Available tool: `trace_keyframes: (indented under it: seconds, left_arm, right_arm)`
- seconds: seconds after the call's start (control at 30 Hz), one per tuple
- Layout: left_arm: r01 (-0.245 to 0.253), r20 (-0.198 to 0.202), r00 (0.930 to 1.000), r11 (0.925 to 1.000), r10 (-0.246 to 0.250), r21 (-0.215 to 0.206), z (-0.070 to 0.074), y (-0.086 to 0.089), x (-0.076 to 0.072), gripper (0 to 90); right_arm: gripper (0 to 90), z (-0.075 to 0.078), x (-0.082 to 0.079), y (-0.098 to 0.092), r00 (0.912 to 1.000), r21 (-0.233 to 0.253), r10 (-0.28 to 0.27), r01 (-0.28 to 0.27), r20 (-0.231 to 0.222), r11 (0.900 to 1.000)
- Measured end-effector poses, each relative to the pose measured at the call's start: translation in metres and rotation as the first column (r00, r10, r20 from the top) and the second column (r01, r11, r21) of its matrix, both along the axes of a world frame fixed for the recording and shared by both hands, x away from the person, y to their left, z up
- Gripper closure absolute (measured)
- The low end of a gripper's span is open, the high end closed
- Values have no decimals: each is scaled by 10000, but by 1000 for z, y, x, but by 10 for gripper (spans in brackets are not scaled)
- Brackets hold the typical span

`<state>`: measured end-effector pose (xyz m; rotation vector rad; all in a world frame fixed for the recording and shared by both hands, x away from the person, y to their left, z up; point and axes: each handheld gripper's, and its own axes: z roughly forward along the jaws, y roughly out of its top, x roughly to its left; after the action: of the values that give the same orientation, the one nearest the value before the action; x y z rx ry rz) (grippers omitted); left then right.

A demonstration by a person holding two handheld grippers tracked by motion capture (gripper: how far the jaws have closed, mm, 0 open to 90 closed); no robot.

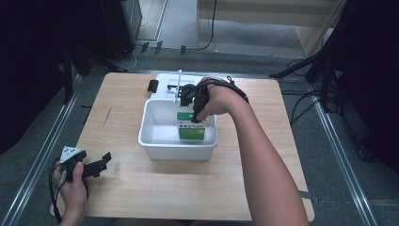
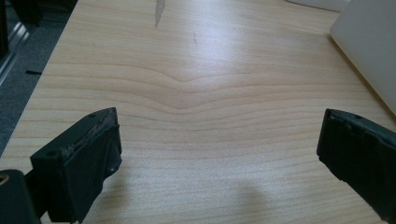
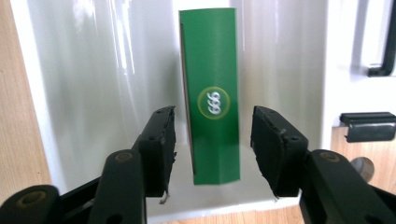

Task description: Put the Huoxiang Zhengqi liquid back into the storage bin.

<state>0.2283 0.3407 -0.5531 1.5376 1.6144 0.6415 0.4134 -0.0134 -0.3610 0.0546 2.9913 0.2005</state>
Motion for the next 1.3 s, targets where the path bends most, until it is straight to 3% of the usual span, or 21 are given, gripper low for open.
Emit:
trace_keyframes:
  seconds: [0.33,0.7,0.93,0.97,1.07,1.17,1.27,1.3]
  left_arm:
    - [-2,-17,10000,10000,2,21,0,0,0,6]
    - [4,-5,10000,10000,-4,47,0,-1,0,6]
    - [1,12,10000,10000,-1,46,0,-1,1,6]
    - [-10,21,10000,10000,10,47,0,-1,1,6]
    - [-13,20,10000,10000,13,37,0,-1,1,7]
    - [-2,10,10000,10000,2,48,0,-1,1,7]
    - [-3,10,10000,10000,3,49,0,-1,1,7]
    - [-5,12,10000,10000,5,45,0,-1,1,6]
  right_arm:
    - [451,19,-3,-21,9967,709,-599,560,539,9959]
    - [432,32,-10,-47,9872,1504,-1278,1127,950,9822]
    - [426,33,-13,-67,9741,2373,-2003,1711,1045,9562]
    - [424,32,-14,-71,9704,2543,-2173,1849,1055,9493]
    - [418,32,-14,-79,9611,2748,-2428,2000,1317,9405]
    - [413,31,-15,-87,9482,3205,-2865,2313,1369,9186]
    - [412,31,-17,-96,9218,3648,-3590,2870,1464,8858]
    - [412,30,-18,-98,9168,3762,-3689,2911,1531,8796]
